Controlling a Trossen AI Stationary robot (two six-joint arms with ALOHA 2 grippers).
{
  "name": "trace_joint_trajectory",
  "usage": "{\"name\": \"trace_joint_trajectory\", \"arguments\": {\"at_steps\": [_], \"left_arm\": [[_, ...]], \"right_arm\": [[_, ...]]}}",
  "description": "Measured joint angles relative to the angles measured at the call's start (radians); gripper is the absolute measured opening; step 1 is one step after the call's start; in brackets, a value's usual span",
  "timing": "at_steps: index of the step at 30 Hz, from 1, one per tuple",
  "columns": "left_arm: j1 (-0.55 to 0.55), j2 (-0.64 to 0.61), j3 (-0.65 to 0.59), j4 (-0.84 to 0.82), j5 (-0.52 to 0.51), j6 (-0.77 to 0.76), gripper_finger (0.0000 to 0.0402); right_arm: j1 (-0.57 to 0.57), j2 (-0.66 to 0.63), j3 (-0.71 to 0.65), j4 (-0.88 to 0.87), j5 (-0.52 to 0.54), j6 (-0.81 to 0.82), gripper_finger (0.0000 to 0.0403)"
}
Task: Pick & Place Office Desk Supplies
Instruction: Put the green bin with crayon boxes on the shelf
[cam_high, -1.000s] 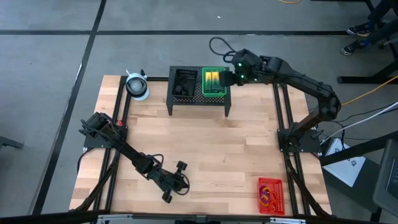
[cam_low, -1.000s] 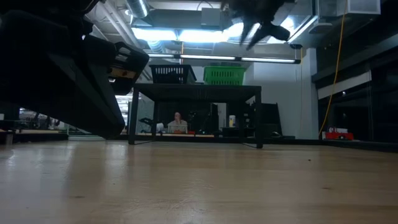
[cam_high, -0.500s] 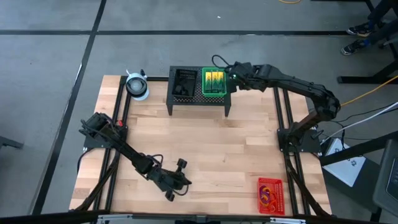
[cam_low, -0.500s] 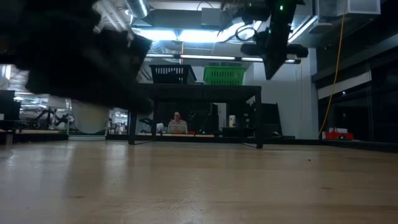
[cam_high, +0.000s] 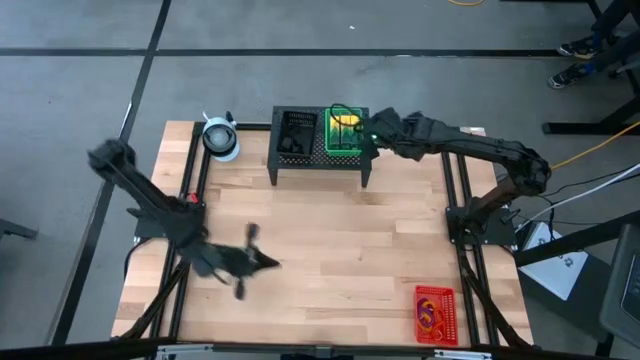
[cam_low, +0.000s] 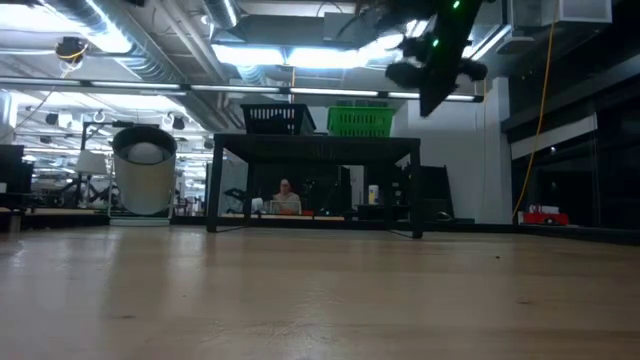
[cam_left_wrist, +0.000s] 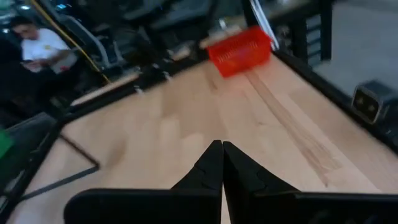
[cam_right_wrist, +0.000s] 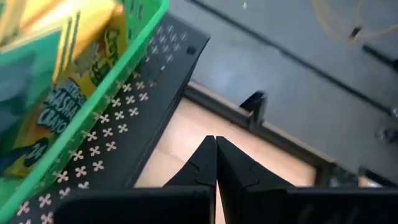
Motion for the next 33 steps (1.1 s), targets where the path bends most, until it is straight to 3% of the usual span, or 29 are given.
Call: {"name": "trace_joint_trajectory", "arguments": {"at_steps": [6,10,15,17,20,26,29,33], "left_arm": [[-0.103,-0.449,-0.199,-0.122,-0.016,-0.078,0.0001],[-0.171,-0.621,-0.223,-0.249,0.0,-0.078,0.0002],[-0.226,-0.726,-0.223,-0.425,-0.077,-0.099,0.0001],[-0.241,-0.762,-0.224,-0.522,-0.14,-0.167,0.0002],[-0.257,-0.805,-0.267,-0.513,-0.181,-0.196,0.0003],[-0.26,-0.873,-0.354,-0.466,-0.197,-0.213,0.0003],[-0.26,-0.888,-0.354,-0.429,-0.191,-0.21,0.0002],[-0.259,-0.898,-0.354,-0.333,-0.207,-0.075,0.0002]], "right_arm": [[0.079,-0.174,0.0,-0.023,0.063,-0.052,0.0001],[0.222,-0.296,0.0,-0.012,0.129,-0.113,0.0],[0.51,-0.454,-0.087,-0.039,0.384,-0.003,0.0],[0.597,-0.539,-0.206,-0.042,0.462,0.115,0.0],[0.681,-0.639,-0.431,-0.019,0.503,0.328,0.0],[0.723,-0.677,-0.781,0.234,0.654,0.49,0.0],[0.724,-0.674,-0.86,0.373,0.716,0.487,0.0],[0.72,-0.676,-0.894,0.465,0.737,0.404,0.0]]}}
